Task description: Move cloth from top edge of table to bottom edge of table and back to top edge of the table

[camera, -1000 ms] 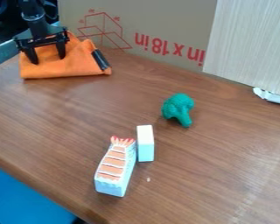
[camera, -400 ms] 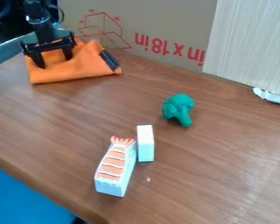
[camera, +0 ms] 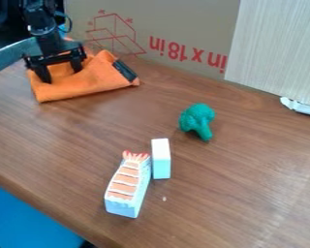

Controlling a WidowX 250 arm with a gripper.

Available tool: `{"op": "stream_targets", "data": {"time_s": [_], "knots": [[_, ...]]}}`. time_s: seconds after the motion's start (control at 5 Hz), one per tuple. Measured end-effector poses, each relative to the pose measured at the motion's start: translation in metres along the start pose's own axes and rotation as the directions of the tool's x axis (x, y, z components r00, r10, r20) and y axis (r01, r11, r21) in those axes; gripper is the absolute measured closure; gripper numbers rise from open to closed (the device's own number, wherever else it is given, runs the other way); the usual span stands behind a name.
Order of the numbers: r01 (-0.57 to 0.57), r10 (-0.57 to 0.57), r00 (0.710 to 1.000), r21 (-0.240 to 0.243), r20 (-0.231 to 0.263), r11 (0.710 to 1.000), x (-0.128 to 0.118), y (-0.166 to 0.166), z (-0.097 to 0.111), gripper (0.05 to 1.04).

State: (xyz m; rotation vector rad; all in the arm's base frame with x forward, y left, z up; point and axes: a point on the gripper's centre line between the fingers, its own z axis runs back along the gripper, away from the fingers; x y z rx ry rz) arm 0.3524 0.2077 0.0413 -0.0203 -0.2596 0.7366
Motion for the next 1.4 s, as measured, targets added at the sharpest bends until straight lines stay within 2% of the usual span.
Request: {"op": "stream_targets", "data": {"time_s": [0.4,0.6,0.8,1.2,1.4], "knots": [[0.033,-0.034,0.999,-0.029,-0.027,0.999,-0.020,-0.002,0.006,0.085],[0.020,-0.023,0.999,-0.086,-0.041,0.996,-0.012,-0.009,0.016,0.084],[-0.013,0.006,0.999,-0.144,-0.046,0.989,0.008,-0.015,0.043,0.084],[-0.090,0.066,0.993,-0.253,-0.102,0.963,0.036,-0.019,0.116,0.084],[-0.101,0.078,0.992,-0.238,-0.104,0.966,0.047,-0.010,0.157,0.084]]}}
